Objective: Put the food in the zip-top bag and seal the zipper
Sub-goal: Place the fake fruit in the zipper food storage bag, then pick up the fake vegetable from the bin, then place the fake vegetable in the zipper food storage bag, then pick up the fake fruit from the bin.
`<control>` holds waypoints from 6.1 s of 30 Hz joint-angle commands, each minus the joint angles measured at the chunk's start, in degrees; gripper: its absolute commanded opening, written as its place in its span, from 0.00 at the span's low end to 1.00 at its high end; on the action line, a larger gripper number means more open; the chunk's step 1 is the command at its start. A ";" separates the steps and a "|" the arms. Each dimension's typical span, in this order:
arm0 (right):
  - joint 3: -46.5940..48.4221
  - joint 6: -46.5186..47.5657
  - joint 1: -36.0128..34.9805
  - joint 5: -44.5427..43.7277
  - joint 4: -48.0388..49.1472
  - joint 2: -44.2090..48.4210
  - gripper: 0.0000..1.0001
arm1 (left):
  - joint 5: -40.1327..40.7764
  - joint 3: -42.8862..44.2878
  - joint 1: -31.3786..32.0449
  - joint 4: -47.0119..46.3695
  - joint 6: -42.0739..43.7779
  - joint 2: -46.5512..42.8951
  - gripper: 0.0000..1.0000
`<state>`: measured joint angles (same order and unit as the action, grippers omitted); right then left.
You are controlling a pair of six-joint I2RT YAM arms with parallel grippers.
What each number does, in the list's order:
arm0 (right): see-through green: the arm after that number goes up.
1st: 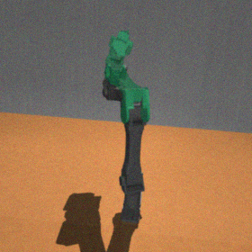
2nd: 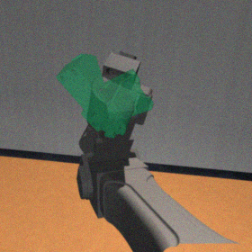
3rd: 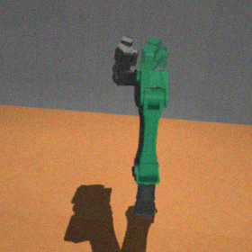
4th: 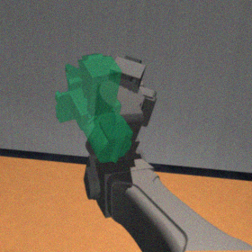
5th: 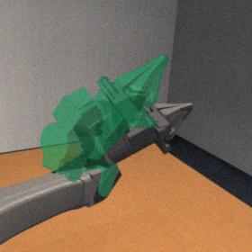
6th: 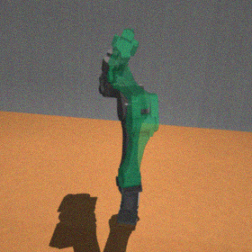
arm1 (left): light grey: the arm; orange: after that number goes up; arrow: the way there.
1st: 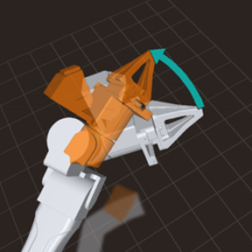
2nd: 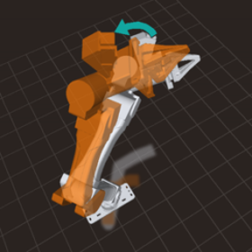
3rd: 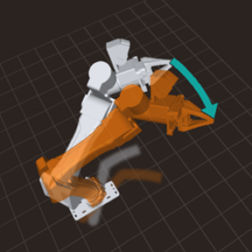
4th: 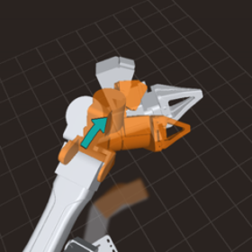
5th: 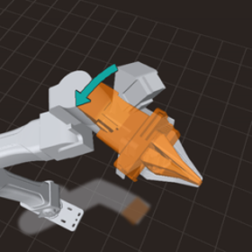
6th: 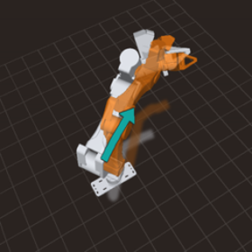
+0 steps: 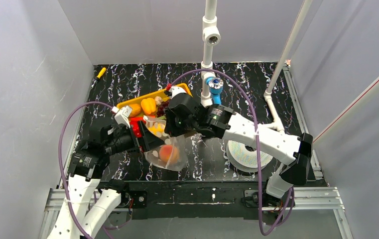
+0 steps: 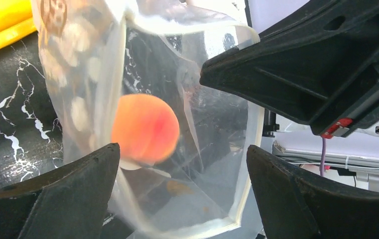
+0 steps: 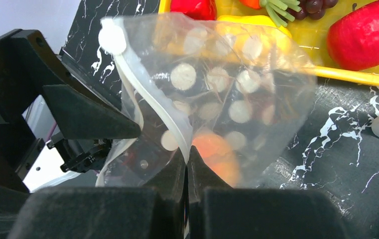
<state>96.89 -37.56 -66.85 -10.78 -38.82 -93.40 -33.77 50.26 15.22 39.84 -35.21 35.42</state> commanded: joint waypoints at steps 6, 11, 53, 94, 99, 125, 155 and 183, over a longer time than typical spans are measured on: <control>-1.21 1.44 0.31 -6.10 -0.32 4.27 0.01 | 8.54 12.34 0.24 6.66 4.97 2.35 0.98; -1.70 1.71 0.31 -7.88 -2.60 4.25 0.01 | 18.08 18.76 0.18 11.64 10.35 6.61 0.98; -2.44 1.98 -2.45 -14.40 -5.95 5.01 0.01 | 45.43 10.37 -7.05 -4.22 9.84 46.69 0.81; 0.59 2.11 -3.14 -15.86 -8.24 5.62 0.01 | 22.84 2.11 -6.89 -15.57 13.91 21.78 0.31; 1.60 2.24 -3.11 -16.22 -8.86 4.75 0.01 | 7.70 1.87 -6.87 -13.67 1.06 8.80 0.31; 1.69 2.32 -3.15 -13.22 -5.57 3.96 0.01 | -21.71 -6.97 -0.29 -23.52 -17.63 -4.05 0.27; -0.14 1.12 -3.15 -9.59 -3.53 5.30 0.01 | 2.54 7.14 4.46 -3.51 -11.04 7.29 0.93; -6.07 3.38 -3.15 -16.71 -6.69 13.84 0.01 | 35.21 18.12 4.27 2.81 14.02 12.39 0.98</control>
<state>92.10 -35.34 -69.56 -26.27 -47.74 -81.08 -4.85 71.79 19.51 44.85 -29.57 42.07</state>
